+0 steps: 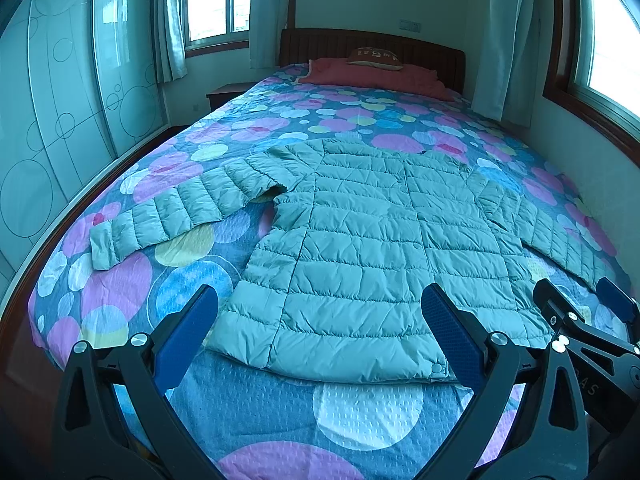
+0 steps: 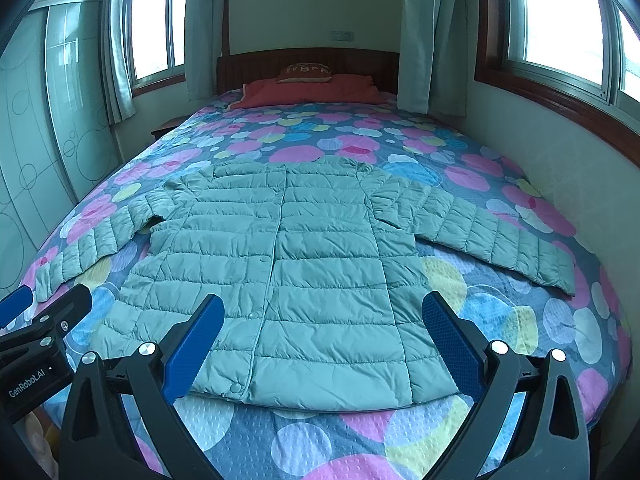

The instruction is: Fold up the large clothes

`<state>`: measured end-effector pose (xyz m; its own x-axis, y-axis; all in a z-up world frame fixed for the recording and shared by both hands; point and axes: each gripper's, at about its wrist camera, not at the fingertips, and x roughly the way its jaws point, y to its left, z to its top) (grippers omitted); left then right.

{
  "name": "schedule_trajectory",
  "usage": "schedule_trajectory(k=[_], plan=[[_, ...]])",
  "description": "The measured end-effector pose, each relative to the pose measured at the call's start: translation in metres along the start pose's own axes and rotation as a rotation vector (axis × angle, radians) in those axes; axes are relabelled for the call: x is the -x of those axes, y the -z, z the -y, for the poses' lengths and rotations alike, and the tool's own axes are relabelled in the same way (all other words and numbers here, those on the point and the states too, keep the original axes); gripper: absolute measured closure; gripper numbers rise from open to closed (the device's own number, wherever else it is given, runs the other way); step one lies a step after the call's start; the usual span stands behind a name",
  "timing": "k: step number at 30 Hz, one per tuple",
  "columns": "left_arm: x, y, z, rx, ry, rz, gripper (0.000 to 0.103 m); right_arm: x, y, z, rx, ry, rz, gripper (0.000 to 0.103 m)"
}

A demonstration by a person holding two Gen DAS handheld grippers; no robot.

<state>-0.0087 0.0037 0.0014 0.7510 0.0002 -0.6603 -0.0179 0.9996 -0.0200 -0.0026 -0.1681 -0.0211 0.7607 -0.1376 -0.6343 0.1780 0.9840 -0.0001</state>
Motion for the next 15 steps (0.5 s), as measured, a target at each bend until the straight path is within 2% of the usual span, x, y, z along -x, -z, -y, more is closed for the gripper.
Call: schedule_trajectory(k=[15], plan=[[0.0006,0.0022,-0.0030,0.000,-0.005,-0.006,0.002,-0.0012,0.0015,0.0000,-0.001,-0.002,-0.002,0.005]])
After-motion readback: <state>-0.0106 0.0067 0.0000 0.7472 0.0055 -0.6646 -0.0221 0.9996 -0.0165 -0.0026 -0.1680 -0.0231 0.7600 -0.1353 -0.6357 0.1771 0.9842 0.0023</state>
